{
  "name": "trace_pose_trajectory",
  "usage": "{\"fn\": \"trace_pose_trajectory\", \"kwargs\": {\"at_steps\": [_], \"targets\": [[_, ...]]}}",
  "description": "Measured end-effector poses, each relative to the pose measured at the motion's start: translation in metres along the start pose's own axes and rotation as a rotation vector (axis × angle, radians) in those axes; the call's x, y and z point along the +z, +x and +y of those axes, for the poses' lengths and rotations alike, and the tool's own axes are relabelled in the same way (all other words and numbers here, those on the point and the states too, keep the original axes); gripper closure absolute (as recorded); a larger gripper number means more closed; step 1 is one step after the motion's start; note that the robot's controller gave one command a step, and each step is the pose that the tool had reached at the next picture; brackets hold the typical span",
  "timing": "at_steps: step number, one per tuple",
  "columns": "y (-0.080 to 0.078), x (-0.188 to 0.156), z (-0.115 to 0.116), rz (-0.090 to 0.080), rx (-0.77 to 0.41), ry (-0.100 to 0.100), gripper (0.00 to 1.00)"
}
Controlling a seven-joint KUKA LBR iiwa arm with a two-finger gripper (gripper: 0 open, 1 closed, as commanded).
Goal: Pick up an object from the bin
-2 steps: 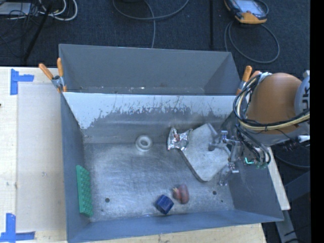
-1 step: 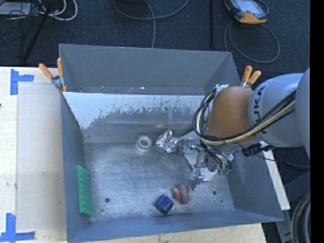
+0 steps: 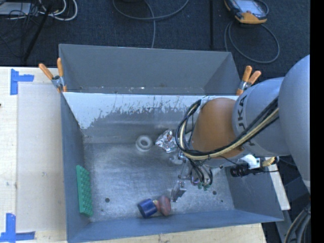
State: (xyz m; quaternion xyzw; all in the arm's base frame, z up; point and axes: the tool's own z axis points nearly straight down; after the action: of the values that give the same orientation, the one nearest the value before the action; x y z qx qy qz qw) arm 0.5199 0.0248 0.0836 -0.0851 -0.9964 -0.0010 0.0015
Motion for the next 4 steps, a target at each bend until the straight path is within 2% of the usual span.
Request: {"fn": "trace_pose_trajectory", "kwargs": {"at_steps": [1, 2, 3, 4], "targets": [[0.049, 0.006, 0.019, -0.025, -0.175, 0.000, 0.00], [0.042, 0.009, 0.002, -0.031, -0.295, -0.004, 0.00], [0.048, 0.009, 0.031, -0.034, -0.333, 0.001, 0.00], [0.054, 0.011, 0.031, -0.009, -0.336, 0.001, 1.00]]}}
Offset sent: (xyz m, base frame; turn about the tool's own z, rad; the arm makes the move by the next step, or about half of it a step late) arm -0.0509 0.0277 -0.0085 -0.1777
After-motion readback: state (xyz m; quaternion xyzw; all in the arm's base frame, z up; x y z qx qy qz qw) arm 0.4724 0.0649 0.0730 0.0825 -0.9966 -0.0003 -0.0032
